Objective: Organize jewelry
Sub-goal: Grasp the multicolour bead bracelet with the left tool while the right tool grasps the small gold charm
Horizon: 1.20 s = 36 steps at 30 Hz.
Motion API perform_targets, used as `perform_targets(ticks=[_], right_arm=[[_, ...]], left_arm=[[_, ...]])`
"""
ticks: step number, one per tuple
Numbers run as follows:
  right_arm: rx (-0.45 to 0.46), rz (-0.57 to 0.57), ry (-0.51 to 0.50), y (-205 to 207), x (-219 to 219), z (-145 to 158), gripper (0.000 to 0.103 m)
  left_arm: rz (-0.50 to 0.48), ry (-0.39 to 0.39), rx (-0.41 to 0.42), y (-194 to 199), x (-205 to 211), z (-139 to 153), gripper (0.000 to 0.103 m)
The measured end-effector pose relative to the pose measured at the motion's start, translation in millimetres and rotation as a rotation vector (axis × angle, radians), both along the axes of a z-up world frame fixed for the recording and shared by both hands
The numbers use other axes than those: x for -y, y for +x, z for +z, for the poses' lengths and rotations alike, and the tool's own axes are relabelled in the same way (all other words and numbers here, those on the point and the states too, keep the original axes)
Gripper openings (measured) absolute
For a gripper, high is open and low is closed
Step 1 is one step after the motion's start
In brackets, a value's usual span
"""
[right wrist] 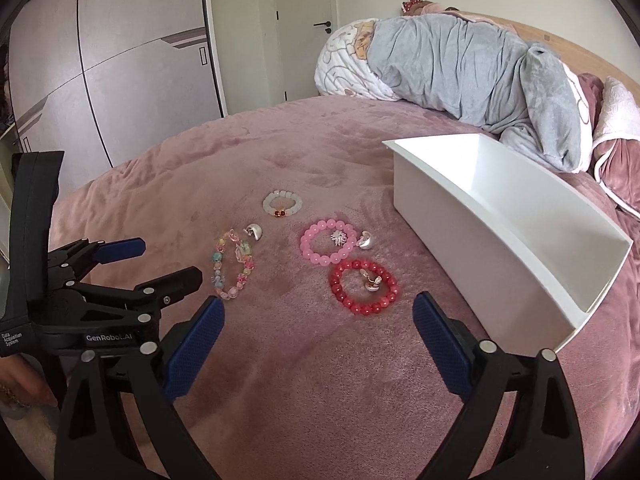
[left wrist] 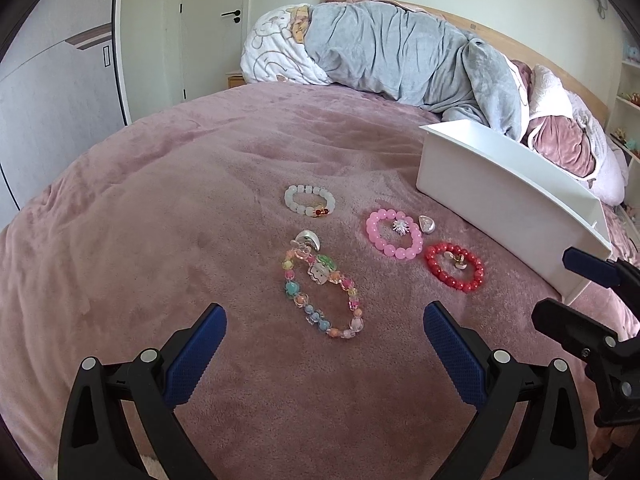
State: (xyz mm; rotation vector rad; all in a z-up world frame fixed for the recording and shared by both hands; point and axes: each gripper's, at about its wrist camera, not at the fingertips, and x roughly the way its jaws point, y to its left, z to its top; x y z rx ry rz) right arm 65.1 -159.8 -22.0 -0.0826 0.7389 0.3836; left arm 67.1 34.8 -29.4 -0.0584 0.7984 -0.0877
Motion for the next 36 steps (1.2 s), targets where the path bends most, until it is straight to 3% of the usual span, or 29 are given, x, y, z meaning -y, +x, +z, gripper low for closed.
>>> perform_targets(ticks=[5,7,9,17,21,29,34,36], right_arm=[[-0.063,0.012,0.010,28,0,-18,0.073],[-0.103,0.028,0.027,41,1,-26,0.063],[-0.142,0.050,0.038,53,0,-35,0.057],[-0.216,0.018,0.030,89,4,-59,0.037],[-0.246,-0.025,0.014,102,7,-68,0.035],[-0.280,-0.061,-0.043,119,-1,-81,0.032],[-0.306,-0.080,-0.029,125,1,-83,0.020],[-0.306,-0.075,-0.033,124,0,-82,0.019]], left_arm=[[-0.004,-0.003,0.002,19,-8,-8,0.099],[-0.006,-0.006,-0.018,28,-10,-15,0.094],[-0.012,-0.028,-0.054,38,-14,-24,0.076],[0.022,-0.028,-0.108,65,-28,-49,0.065],[0.033,-0.032,-0.140,72,-33,-60,0.060],[0.018,-0.004,-0.149,78,-29,-67,0.061],[0.027,0.006,-0.151,77,-29,-69,0.050],[0.037,0.019,-0.150,78,-29,-70,0.040]])
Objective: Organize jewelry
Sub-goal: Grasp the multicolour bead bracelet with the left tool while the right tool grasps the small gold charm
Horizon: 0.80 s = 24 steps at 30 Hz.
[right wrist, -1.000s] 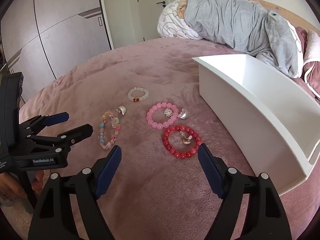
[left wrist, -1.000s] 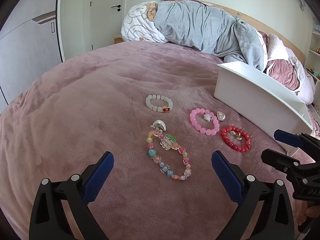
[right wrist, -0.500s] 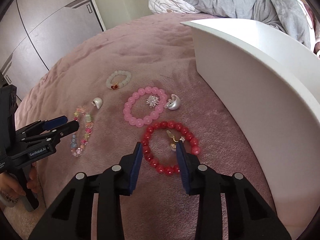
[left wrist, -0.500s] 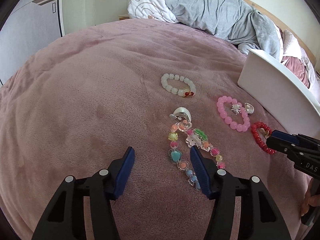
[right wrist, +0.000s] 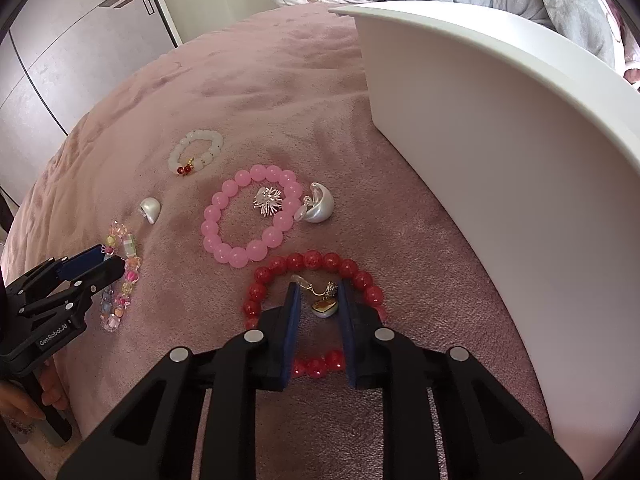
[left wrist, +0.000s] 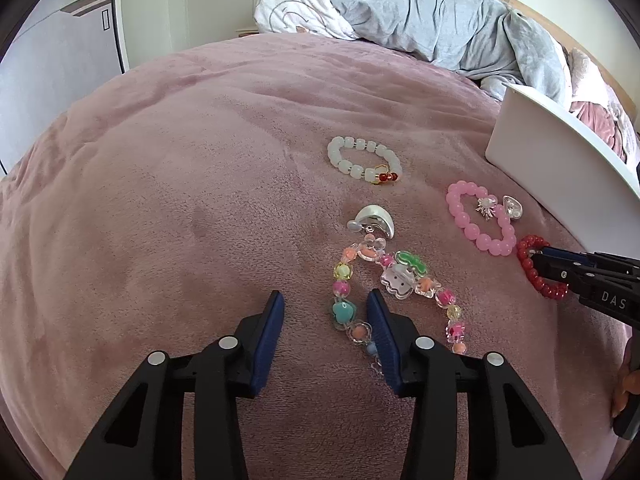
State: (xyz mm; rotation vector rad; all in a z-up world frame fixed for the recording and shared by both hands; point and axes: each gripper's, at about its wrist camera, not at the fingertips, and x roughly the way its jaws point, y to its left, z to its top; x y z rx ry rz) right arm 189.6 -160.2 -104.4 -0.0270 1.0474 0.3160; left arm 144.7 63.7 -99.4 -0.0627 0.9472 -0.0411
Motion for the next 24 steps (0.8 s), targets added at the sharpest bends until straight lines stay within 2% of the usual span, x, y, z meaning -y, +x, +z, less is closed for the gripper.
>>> perform_targets(ticks=[1,2,5,16,24], right_arm=[[0.000,0.004,0.004,-1,2,1,0.018],[0.000,0.005,0.009,-1,2,2,0.018],[0.003,0.009,0.027,-4,2,6,0.012],[0.070,0.030,0.059,-28,3,34,0.012],[0.140,0.013,0.112,-49,19,71,0.012]], left_arm=[[0.002,0.002,0.001,0,0,0,0.035],[0.002,-0.001,0.001,0,0,0,0.021],[0.005,-0.015,0.005,-1,-2,1,0.017],[0.020,-0.132,0.054,-23,-10,27,0.017],[0.000,-0.129,0.109,-43,-8,63,0.017]])
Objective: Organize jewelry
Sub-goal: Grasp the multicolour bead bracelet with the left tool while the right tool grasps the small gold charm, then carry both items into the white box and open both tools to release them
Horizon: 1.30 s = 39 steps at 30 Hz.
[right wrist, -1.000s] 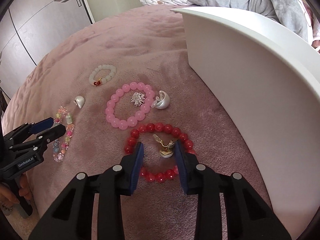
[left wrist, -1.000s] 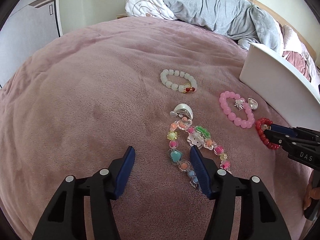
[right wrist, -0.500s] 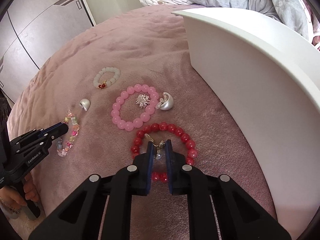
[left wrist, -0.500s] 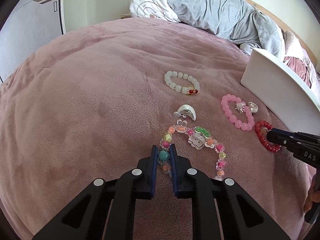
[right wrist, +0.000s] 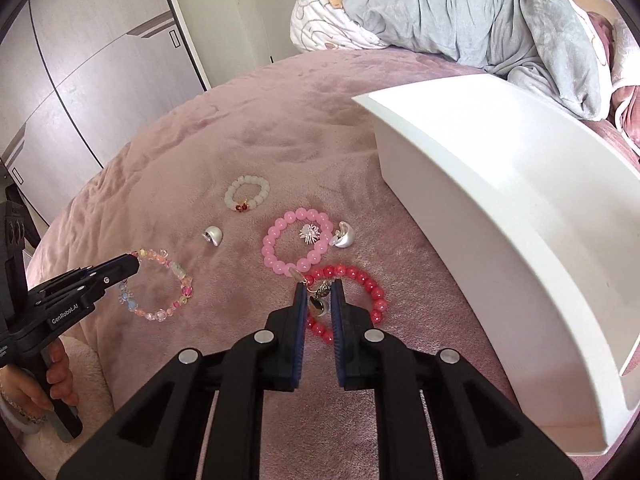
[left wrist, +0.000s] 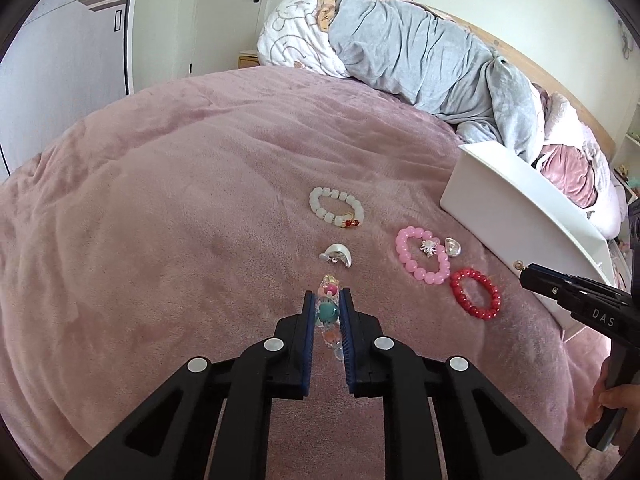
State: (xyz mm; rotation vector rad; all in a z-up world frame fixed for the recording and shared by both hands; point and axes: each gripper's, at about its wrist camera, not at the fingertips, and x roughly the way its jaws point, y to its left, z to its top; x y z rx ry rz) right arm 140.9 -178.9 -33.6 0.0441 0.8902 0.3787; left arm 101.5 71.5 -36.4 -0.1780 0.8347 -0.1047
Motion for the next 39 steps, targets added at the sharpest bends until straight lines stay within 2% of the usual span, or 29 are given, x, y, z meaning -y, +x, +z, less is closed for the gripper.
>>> perform_targets(ticks=[5,11,20,26,30,32,39], right_arm=[[0.061,-0.016,0.030,-13,13,30,0.012],[0.150,-0.039,0.043,-30,37,74,0.012],[0.260,-0.108,0.048,-46,94,126,0.012],[0.273,-0.158,0.032,-43,132,137,0.012],[0.239,-0.174,0.013,-32,149,130,0.013],[0.212,-0.180,0.001,-24,157,121,0.013],[0.112,-0.189,-0.028,2,173,86,0.013]], left_arm=[[-0.037,0.024,0.059,-4,7,32,0.017],[-0.079,0.008,0.126,-3,27,76,0.017],[-0.213,0.032,0.217,9,100,137,0.017],[-0.303,0.016,0.242,33,158,167,0.017],[-0.360,0.001,0.207,63,197,169,0.017],[-0.393,0.006,0.178,81,218,161,0.017],[-0.451,0.042,0.052,138,276,114,0.017]])
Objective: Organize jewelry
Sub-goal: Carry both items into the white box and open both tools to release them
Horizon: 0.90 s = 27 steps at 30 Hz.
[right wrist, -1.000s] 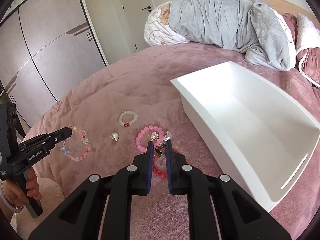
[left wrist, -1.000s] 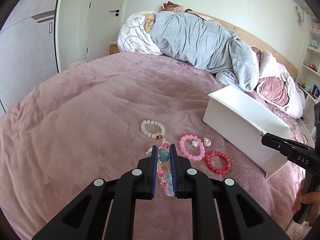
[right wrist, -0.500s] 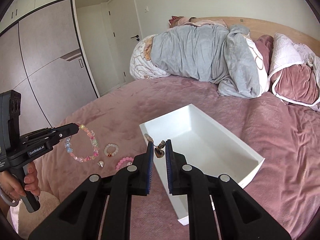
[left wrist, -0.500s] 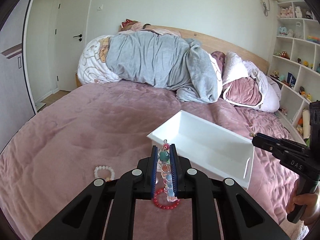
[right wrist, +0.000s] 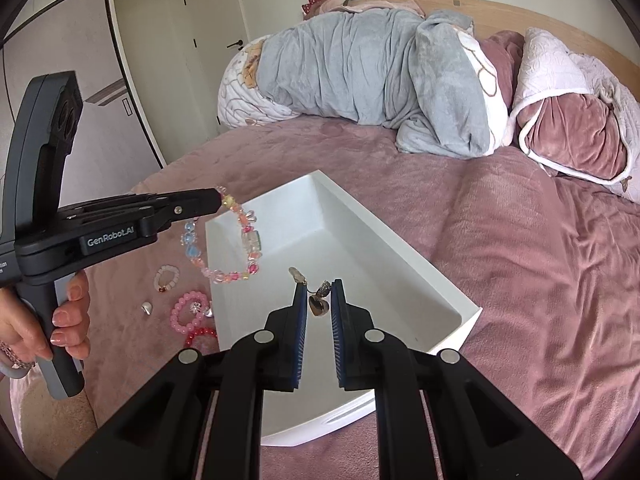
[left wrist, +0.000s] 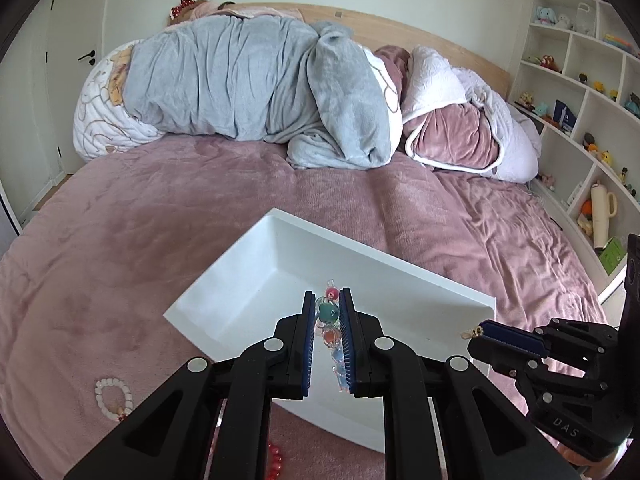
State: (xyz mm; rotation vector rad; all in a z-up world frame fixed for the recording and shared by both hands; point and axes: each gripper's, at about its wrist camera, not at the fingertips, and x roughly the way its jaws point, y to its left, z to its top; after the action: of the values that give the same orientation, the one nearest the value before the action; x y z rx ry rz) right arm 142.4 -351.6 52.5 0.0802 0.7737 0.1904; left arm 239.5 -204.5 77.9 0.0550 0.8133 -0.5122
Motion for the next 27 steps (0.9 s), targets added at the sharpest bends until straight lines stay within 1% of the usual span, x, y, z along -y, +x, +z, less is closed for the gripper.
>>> perform_targets(ticks=[4,7,10,11,12,13,14,15,16,17,18,19,20,22,23,24,26,27], right_arm=[[-0.056,0.012,-0.021,19,1,-21,0.013],[-0.095,0.020,-0.033,31,-1,-36,0.013],[-0.114,0.022,-0.034,40,-1,-44,0.014],[-0.115,0.024,-0.031,41,-1,-45,0.014],[-0.115,0.025,-0.033,42,-1,-45,0.014],[-0.111,0.027,-0.032,43,-2,-45,0.014],[-0.109,0.030,-0.031,43,-2,-44,0.014],[-0.106,0.030,-0.033,43,-2,-43,0.015],[-0.100,0.028,-0.032,43,-2,-42,0.020],[-0.090,0.026,-0.025,43,-2,-39,0.031],[-0.075,0.023,-0.021,41,-1,-35,0.037],[-0.057,0.017,-0.021,39,-1,-30,0.050],[-0.037,0.019,-0.016,36,-1,-25,0.058],[0.002,0.024,-0.015,29,-4,-13,0.060],[0.020,0.028,-0.017,25,-6,-7,0.061],[0.038,0.031,-0.023,21,-8,0,0.062],[0.086,0.030,-0.053,11,-16,14,0.072],[0.108,0.033,-0.061,6,-19,21,0.075]], left_arm=[[-0.016,0.062,-0.055,27,23,-29,0.017],[-0.015,0.108,-0.089,41,32,-47,0.017],[0.001,0.147,-0.118,52,36,-61,0.018],[0.010,0.151,-0.121,55,35,-64,0.020],[0.022,0.149,-0.123,56,33,-66,0.029],[0.030,0.145,-0.122,57,31,-66,0.035],[0.034,0.142,-0.116,57,29,-65,0.043],[0.034,0.142,-0.106,57,28,-64,0.046],[0.030,0.144,-0.093,55,26,-62,0.046],[0.026,0.146,-0.078,53,24,-58,0.050],[0.023,0.148,-0.060,51,22,-53,0.053],[0.020,0.152,-0.039,47,19,-48,0.053],[0.013,0.157,-0.019,44,17,-41,0.053],[-0.003,0.166,0.027,34,10,-27,0.063],[-0.008,0.167,0.052,28,5,-19,0.071],[-0.016,0.167,0.079,22,1,-12,0.075],[-0.029,0.174,0.134,9,-9,3,0.076],[-0.039,0.171,0.158,3,-14,10,0.076]])
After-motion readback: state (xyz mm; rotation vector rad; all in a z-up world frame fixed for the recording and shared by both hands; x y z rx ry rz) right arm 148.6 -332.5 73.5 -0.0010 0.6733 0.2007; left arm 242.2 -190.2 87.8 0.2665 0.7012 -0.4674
